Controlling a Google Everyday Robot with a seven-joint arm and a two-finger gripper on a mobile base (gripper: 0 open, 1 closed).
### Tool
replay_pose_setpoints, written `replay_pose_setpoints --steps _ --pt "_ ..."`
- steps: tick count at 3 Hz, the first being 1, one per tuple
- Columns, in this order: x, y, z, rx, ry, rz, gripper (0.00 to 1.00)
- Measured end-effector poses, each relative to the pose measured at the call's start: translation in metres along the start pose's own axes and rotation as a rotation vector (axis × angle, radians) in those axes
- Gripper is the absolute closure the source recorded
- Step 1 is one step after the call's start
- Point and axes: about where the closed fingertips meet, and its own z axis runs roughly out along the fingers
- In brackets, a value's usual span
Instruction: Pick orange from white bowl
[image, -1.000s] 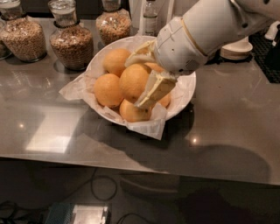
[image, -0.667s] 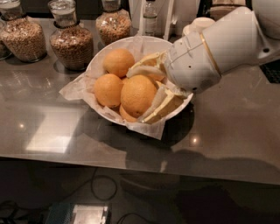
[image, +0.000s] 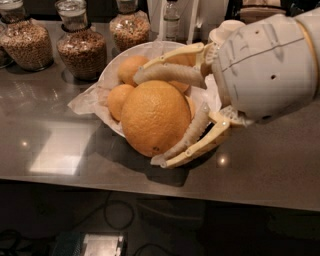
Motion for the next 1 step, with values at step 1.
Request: replay_pose_setpoints --steps 1 --pt "0.0000 0.0000 0.0000 0.000 0.000 0.000 1.00"
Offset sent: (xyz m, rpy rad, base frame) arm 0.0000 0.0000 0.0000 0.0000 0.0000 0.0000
